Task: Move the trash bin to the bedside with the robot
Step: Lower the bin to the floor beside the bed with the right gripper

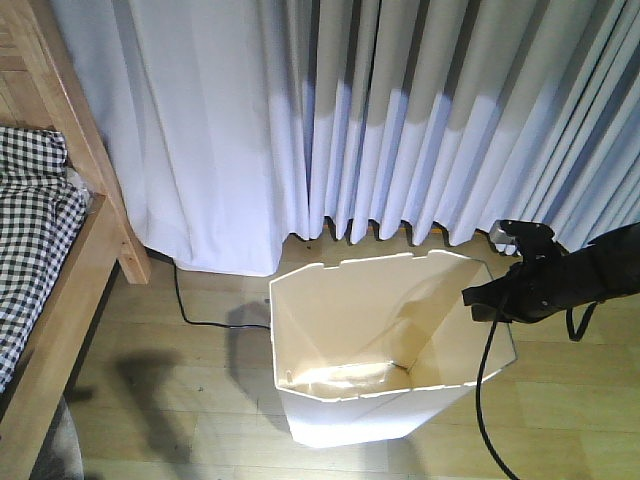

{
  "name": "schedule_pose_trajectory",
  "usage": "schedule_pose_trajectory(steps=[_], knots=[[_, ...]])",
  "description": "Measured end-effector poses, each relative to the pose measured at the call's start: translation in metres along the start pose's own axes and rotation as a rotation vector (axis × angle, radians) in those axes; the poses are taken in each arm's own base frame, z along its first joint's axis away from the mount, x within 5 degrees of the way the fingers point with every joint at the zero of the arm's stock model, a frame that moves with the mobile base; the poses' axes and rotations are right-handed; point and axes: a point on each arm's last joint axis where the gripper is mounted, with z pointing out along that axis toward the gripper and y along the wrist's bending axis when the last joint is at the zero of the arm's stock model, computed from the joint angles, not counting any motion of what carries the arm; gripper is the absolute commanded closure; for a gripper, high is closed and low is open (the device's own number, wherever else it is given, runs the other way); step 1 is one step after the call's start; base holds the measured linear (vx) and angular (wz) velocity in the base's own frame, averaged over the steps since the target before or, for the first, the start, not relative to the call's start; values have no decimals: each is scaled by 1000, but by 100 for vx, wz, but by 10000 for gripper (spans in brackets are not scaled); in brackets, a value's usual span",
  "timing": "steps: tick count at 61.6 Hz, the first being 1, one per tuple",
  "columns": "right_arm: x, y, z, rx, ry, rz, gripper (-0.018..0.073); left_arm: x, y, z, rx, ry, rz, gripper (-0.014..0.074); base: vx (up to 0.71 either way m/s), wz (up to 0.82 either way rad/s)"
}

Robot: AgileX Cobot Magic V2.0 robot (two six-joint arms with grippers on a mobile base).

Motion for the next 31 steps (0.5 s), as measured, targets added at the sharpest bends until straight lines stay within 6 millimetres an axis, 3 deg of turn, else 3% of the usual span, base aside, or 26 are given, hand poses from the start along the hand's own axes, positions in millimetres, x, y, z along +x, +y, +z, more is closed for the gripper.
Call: schedule_pose_trajectory(steps=[18, 31], knots=[[-5, -3, 2, 14, -20, 80, 564, 0, 0, 0, 0, 0, 0, 602, 0, 0], [-18, -19, 21, -9, -21, 142, 564, 0, 0, 0, 0, 0, 0, 602, 0, 0]])
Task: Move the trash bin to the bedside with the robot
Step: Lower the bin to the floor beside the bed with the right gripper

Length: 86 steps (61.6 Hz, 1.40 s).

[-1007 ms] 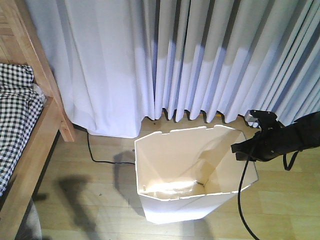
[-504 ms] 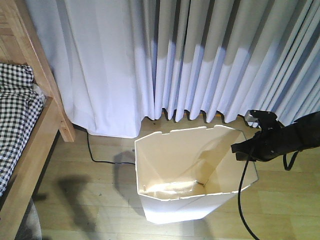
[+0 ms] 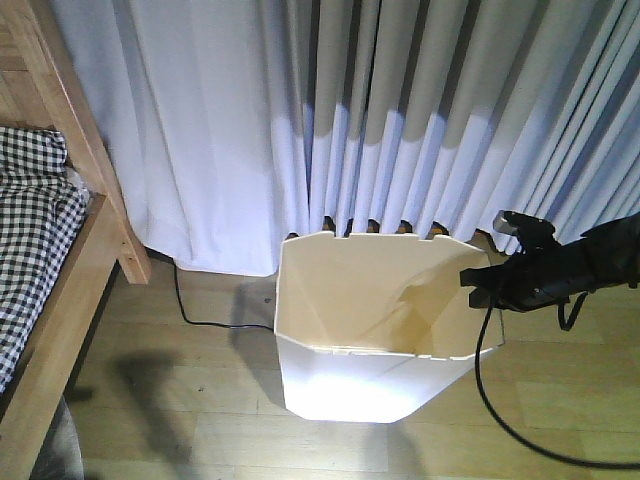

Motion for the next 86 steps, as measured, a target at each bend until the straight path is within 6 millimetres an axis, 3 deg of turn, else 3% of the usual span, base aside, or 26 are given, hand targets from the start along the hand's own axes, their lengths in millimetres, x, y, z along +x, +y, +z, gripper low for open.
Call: schedule_pose_trajectory(steps=[19, 38, 67, 86], knots=[[1, -52, 33, 25, 24, 83, 564, 0, 0, 0, 0, 0, 0, 602, 0, 0], [3, -82, 94, 24, 65, 55, 564, 0, 0, 0, 0, 0, 0, 602, 0, 0], [11, -110, 162, -15, 60, 59, 564, 0, 0, 0, 0, 0, 0, 602, 0, 0], [-5, -102, 200, -22, 17, -34, 563, 0, 0, 0, 0, 0, 0, 602, 0, 0]])
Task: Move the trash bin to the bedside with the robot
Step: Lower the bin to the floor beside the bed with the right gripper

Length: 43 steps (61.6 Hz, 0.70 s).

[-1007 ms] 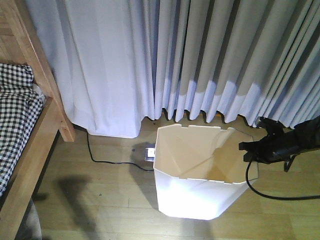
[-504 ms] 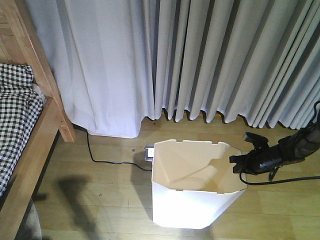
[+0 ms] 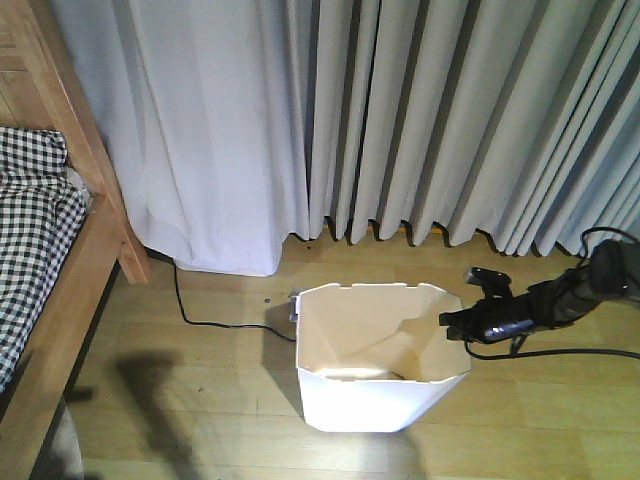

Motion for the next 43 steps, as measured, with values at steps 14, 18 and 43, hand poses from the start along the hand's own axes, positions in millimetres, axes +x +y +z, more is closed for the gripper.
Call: schedule_pose_trajectory(steps=[14, 18, 43], knots=[[-5, 4, 22, -21, -18, -12, 548, 0, 0, 0, 0, 0, 0, 602, 0, 0], [-4, 4, 29, -25, -19, -3, 543, 0, 0, 0, 0, 0, 0, 602, 0, 0], [0, 3, 40, -53, -15, -15, 475, 0, 0, 0, 0, 0, 0, 602, 0, 0]])
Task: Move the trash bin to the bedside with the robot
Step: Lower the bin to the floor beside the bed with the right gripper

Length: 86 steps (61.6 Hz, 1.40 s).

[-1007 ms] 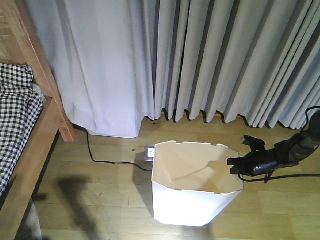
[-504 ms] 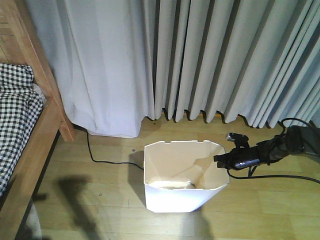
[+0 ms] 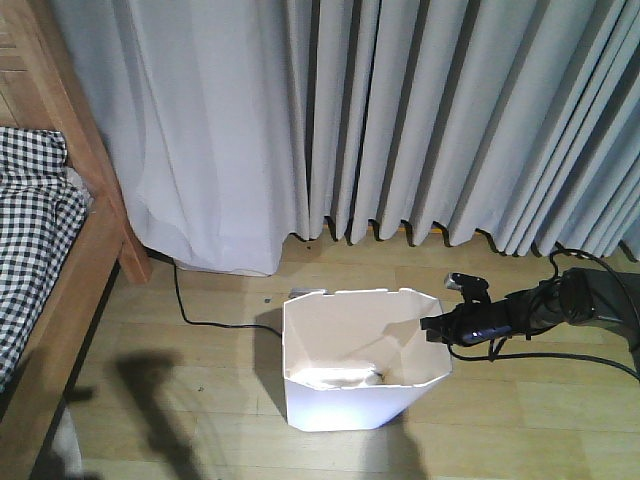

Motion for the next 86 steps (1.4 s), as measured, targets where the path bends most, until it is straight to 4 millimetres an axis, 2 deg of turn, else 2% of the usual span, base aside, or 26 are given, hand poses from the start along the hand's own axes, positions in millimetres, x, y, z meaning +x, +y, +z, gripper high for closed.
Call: schedule_pose_trajectory(steps=[22, 31, 60, 72, 86], knots=[[0, 6, 0, -64, 3, 27, 298, 0, 0, 0, 0, 0, 0, 602, 0, 0], [-9, 10, -5, -107, -21, 50, 256, 0, 0, 0, 0, 0, 0, 602, 0, 0], [-10, 9, -6, -114, -23, 122, 255, 0, 0, 0, 0, 0, 0, 602, 0, 0], [-19, 2, -18, -116, -51, 160, 256, 0, 0, 0, 0, 0, 0, 602, 0, 0], [-22, 1, -25, -164, -42, 189, 317, 0, 0, 0, 0, 0, 0, 602, 0, 0]])
